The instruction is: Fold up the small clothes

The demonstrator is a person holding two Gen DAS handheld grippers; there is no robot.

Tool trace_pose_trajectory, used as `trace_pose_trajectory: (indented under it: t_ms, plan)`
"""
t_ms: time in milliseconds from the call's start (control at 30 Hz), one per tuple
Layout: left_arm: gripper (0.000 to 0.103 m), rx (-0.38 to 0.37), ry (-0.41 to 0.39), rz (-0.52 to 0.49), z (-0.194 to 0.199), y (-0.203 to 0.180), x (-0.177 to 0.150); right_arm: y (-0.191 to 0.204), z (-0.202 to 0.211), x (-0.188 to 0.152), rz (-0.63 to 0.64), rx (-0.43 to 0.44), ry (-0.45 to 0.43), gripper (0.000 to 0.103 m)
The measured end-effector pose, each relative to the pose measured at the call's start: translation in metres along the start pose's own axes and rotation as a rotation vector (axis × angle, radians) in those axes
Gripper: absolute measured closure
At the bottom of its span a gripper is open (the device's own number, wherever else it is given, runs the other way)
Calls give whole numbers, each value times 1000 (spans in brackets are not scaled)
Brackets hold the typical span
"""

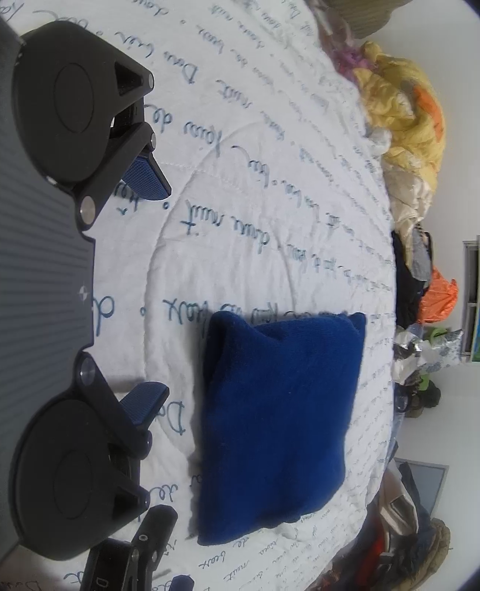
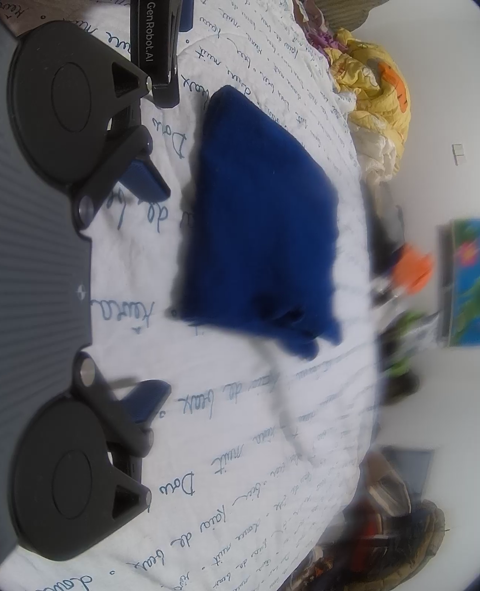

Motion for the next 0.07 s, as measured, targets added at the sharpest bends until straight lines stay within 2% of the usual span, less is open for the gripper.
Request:
trace_pose_trajectory:
  t_ms: [67]
  plan:
    - [0,0,-26,-20,2,0,2,0,0,0,4,8,-1,0]
Point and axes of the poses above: each gripper's, at about its wrist camera, not at the fingertips, and z roughly against the way its jaws point, y to its left, x to its top, the point moved 2 cm from there along -z, roughly the way its jaws point, and after that the axes turned 11 degrees about z, right-handed, at the moved point
